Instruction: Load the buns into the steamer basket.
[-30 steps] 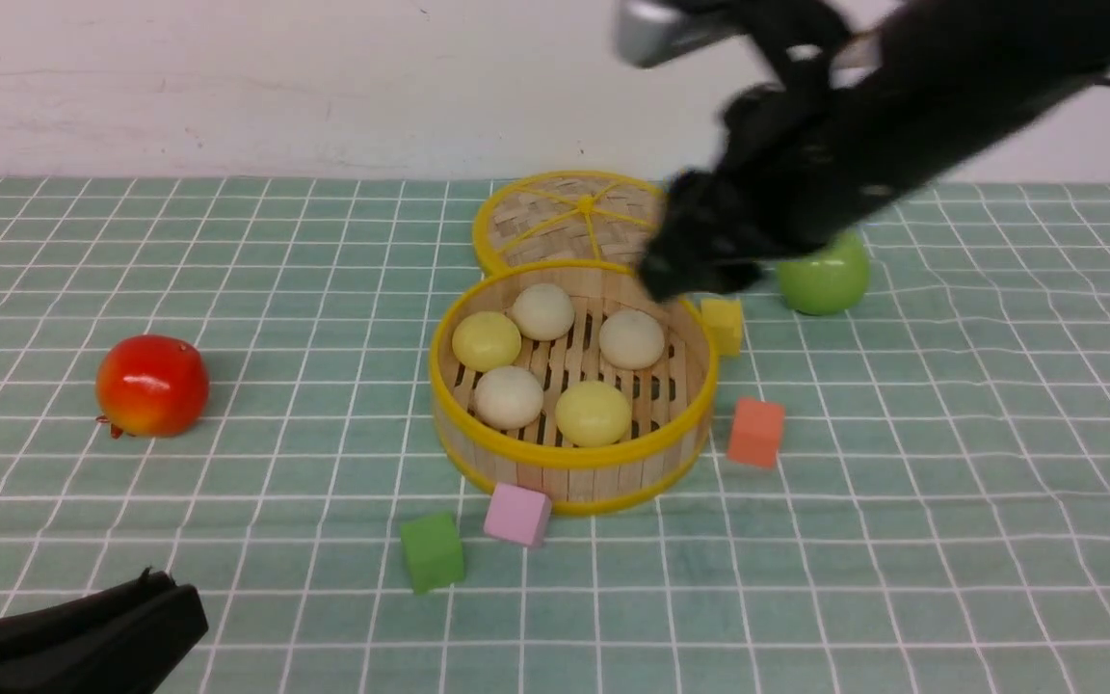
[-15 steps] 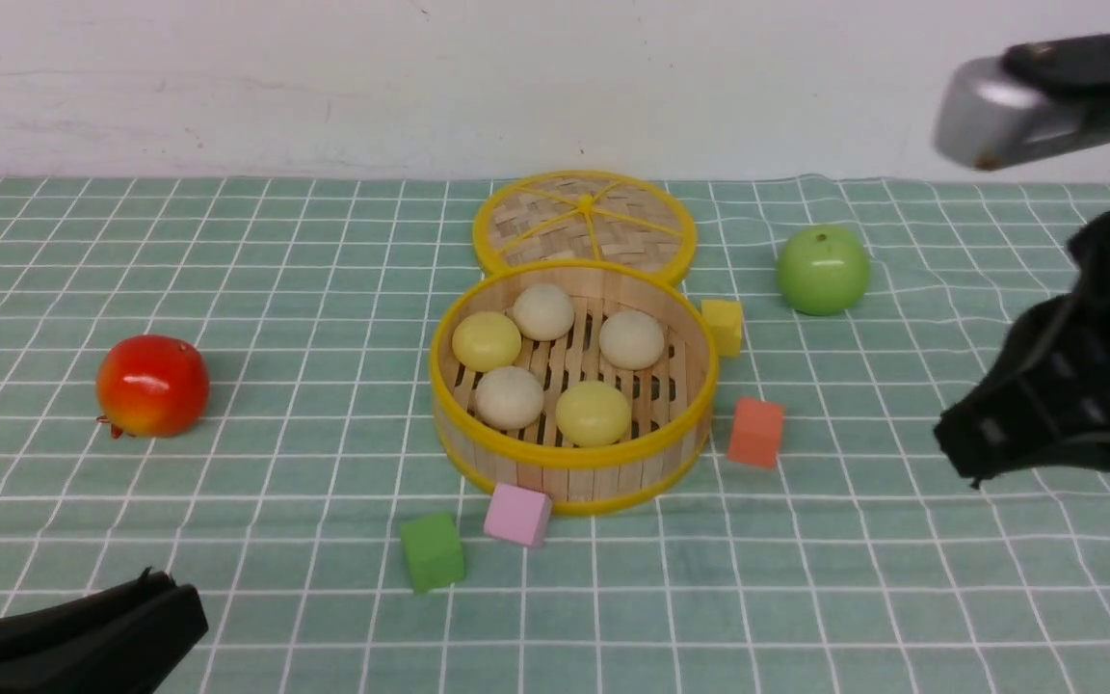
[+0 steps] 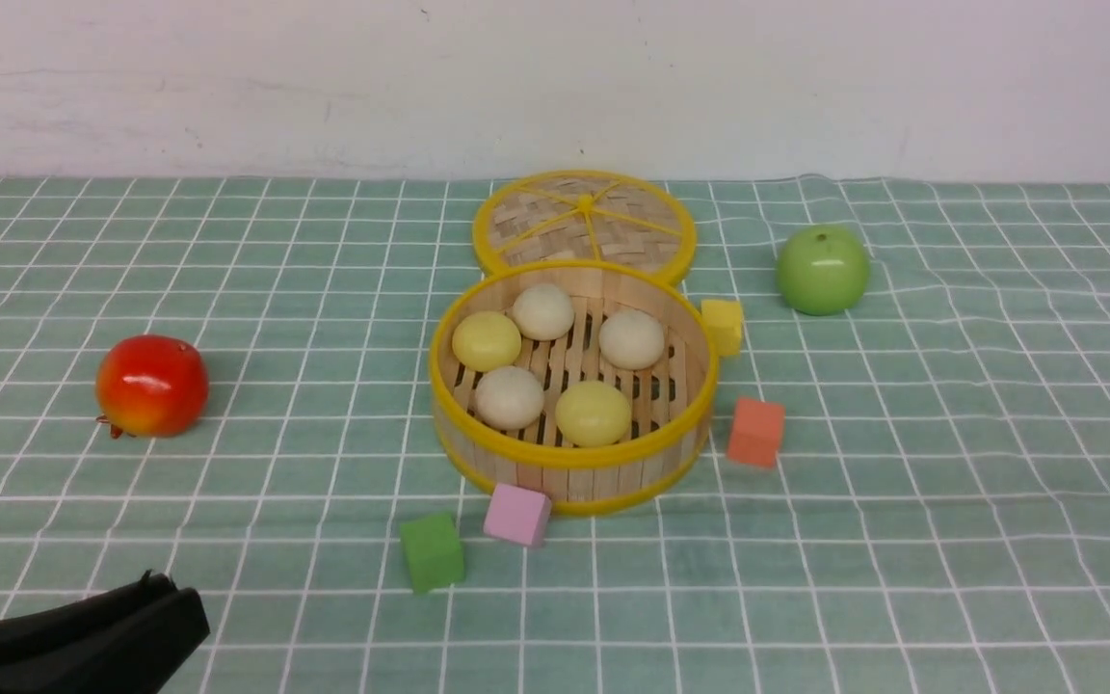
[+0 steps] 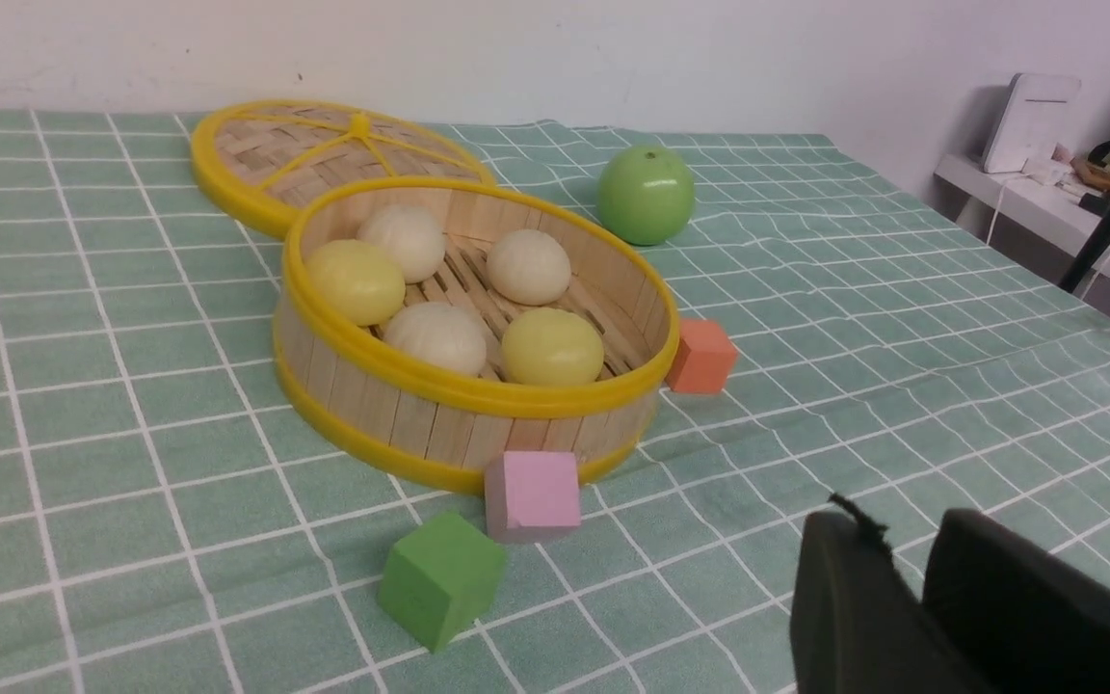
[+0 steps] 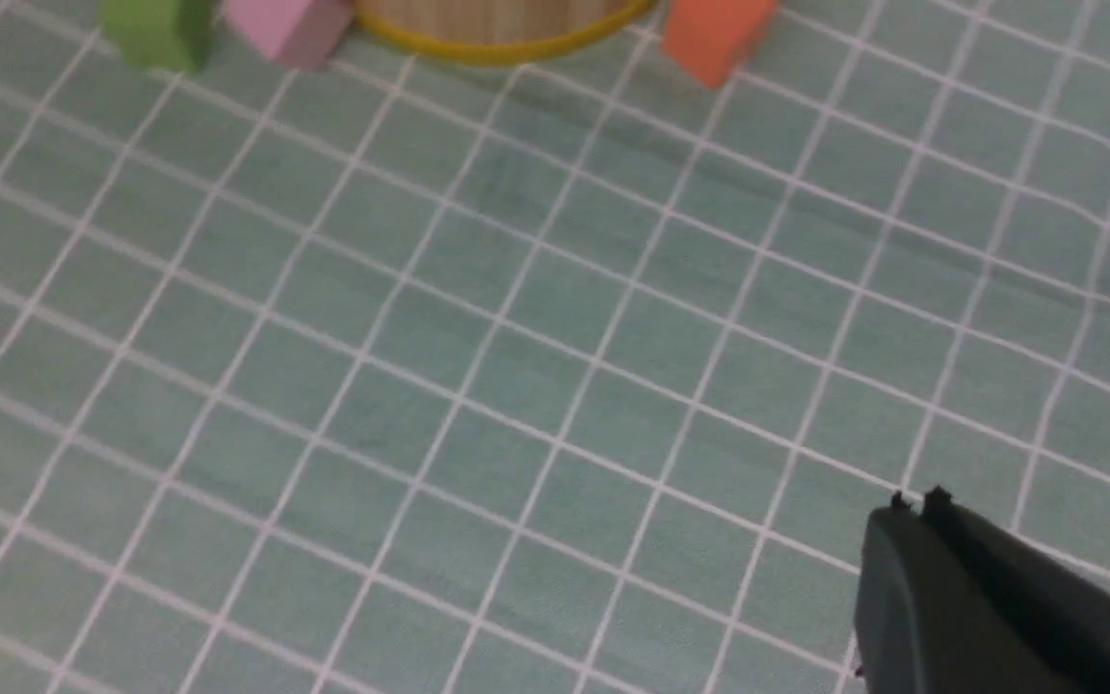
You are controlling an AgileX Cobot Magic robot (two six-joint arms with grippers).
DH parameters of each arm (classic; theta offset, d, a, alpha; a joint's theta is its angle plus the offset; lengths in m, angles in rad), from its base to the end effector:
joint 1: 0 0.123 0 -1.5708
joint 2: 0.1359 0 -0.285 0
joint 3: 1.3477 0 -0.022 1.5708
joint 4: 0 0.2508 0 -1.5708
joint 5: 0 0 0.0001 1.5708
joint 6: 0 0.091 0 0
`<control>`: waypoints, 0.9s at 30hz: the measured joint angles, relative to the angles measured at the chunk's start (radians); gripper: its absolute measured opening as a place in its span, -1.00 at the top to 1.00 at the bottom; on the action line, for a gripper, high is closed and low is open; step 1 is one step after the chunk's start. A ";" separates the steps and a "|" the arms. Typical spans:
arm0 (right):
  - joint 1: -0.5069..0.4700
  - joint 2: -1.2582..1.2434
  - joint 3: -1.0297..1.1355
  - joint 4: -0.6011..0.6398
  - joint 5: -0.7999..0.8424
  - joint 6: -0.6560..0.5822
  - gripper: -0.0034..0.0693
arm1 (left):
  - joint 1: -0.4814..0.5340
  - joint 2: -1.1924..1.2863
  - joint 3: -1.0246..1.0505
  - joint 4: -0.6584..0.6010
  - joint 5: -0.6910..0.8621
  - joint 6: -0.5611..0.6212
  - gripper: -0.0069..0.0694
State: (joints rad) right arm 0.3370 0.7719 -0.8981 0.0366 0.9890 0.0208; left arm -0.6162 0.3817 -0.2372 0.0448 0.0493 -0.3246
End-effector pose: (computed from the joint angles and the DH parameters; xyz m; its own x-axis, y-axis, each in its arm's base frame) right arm 0.1217 0.0456 0.3585 -0.6744 -0.1930 -0.7127 -0.3238 0.9448 0.0506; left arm 0.0772 -0.0544 0.2618 -0.2426 -0.1667 -0.9557 0.5298 0.8025 -0.2744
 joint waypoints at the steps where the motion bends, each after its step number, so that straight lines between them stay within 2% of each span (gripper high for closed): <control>1: -0.056 -0.144 0.173 0.006 -0.125 0.000 0.95 | 0.000 0.000 0.000 0.000 0.001 0.000 0.50; 5: -0.188 -0.503 0.597 -0.006 -0.431 0.000 0.95 | 0.000 0.000 0.000 0.000 0.011 0.000 0.49; 9: -0.256 -0.723 0.879 -0.059 -0.614 -0.002 0.95 | 0.000 0.000 0.000 0.000 0.017 0.000 0.48; 27: -0.279 -0.782 0.916 -0.047 -0.615 -0.001 0.93 | 0.000 0.004 0.000 -0.001 0.023 0.000 0.44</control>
State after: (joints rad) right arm 0.0583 -0.0098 0.0179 -0.0099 0.3742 0.0194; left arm -0.6162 0.3859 -0.2372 0.0439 0.0722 -0.3246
